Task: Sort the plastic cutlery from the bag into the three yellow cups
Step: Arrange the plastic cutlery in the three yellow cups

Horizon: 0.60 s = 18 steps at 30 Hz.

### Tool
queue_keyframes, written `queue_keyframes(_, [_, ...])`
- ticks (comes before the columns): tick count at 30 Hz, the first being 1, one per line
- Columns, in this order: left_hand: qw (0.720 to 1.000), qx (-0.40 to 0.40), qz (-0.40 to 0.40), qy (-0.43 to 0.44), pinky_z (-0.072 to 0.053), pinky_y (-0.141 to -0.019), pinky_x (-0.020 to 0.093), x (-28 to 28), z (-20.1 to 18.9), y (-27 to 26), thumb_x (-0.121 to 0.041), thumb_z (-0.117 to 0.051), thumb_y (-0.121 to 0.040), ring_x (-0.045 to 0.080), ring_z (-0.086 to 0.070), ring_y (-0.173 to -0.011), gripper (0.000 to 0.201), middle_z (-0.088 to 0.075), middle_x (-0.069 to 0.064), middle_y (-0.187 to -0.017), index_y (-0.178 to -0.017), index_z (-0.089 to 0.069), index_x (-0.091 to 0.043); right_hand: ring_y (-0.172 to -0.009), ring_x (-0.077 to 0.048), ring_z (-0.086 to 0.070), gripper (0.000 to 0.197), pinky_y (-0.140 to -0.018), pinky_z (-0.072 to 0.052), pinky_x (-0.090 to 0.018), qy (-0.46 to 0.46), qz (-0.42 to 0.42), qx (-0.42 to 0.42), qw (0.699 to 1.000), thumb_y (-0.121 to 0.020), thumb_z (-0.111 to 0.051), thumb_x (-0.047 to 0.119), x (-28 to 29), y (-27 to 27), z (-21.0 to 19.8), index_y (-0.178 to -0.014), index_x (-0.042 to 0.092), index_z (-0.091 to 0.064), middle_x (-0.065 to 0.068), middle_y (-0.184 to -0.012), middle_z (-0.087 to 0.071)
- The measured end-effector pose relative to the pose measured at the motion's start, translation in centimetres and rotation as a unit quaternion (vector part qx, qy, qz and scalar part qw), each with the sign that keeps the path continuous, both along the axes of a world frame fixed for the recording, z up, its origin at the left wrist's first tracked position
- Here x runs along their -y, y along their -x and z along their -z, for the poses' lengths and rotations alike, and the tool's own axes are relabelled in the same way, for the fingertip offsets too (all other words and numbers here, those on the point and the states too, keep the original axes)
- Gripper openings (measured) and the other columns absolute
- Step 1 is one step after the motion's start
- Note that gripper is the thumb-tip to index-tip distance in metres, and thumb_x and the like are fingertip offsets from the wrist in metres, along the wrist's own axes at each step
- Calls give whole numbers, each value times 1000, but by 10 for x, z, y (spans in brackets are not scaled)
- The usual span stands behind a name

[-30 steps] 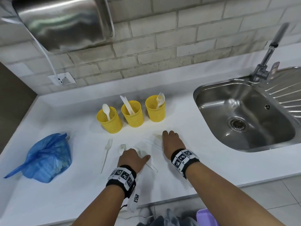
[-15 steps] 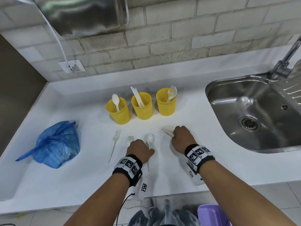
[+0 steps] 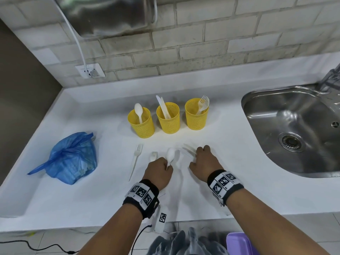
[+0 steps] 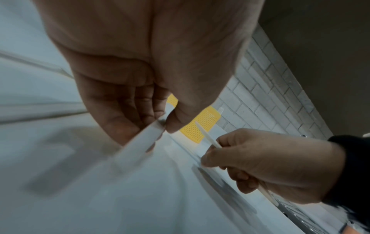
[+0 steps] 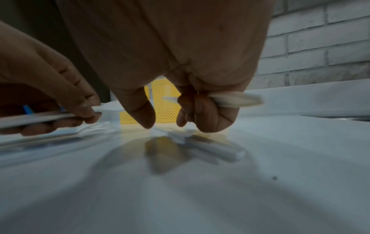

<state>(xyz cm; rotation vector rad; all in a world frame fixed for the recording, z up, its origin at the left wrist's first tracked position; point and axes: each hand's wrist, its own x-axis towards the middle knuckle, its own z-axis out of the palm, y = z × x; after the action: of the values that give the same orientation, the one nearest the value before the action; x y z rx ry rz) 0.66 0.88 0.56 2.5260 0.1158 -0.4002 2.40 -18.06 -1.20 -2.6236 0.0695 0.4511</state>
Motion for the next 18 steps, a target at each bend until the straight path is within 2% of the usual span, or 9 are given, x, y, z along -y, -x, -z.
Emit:
queue_keyframes(3, [1000, 20, -18, 5, -30, -53, 26, -5, -3, 3, -22, -51, -99, 12, -42, -59, 34, -45, -2, -67, -70, -35, -18, -105, -34, -63, 32, -83, -47, -34, 33, -17, -4, 999, -102, -53, 22, -4, -1, 1, -127, 3, -47, -16, -135, -40])
queue_keyframes(6, [999, 30, -30, 6, -26, -51, 22, -10, -5, 4, -20, -47, -101, 11, -43, -61, 29, -48, -2, -70, -74, -39, -16, -111, -31, -63, 26, -88, -48, -34, 56, -34, -1, 998, -102, -49, 13, -8, -2, 1, -127, 4, -48, -16, -134, -48])
queue_keyframes(8, [999, 25, -38, 12, -29, -54, 25, -12, -7, 5, -19, -45, -103, 15, -49, -68, 20, -54, 1, -78, -84, -46, -12, -115, -30, -61, 26, -91, -47, -33, 78, -51, 0, 996, -102, -47, 8, -11, -3, 0, -128, 4, -47, -16, -132, -51])
queue_keyframes(11, [998, 11, -63, 29, -36, -67, 31, -15, -6, 5, -18, -41, -105, 25, -54, -82, 15, -59, 6, -90, -96, -48, -8, -116, -31, -61, 29, -93, -47, -34, 95, -69, 1, 993, -99, -46, 3, -16, -3, -1, -128, 3, -46, -16, -131, -53])
queue_keyframes(13, [997, 2, -71, 36, -37, -69, 31, -17, -5, 5, -18, -40, -105, 23, -54, -82, 14, -59, 7, -94, -100, -49, -8, -115, -31, -61, 29, -93, -48, -34, 104, -73, 2, 992, -99, -46, 5, -19, -3, 0, -128, 3, -46, -16, -130, -55])
queue_keyframes(15, [997, -5, -76, 32, -37, -63, 28, -21, -5, 5, -22, -44, -102, 18, -53, -78, 14, -59, 3, -94, -104, -51, -9, -114, -31, -62, 28, -90, -49, -35, 110, -72, 5, 991, -99, -46, 6, -20, -3, 1, -127, 3, -47, -16, -128, -56])
queue_keyframes(18, [996, -5, -87, 12, -39, -71, 29, -28, -5, 4, -31, -56, -95, 20, -55, -85, 24, -56, -2, -93, -105, -52, -10, -112, -31, -63, 25, -89, -50, -36, 115, -62, 9, 991, -101, -45, 8, -21, -3, -1, -126, 3, -47, -15, -126, -57])
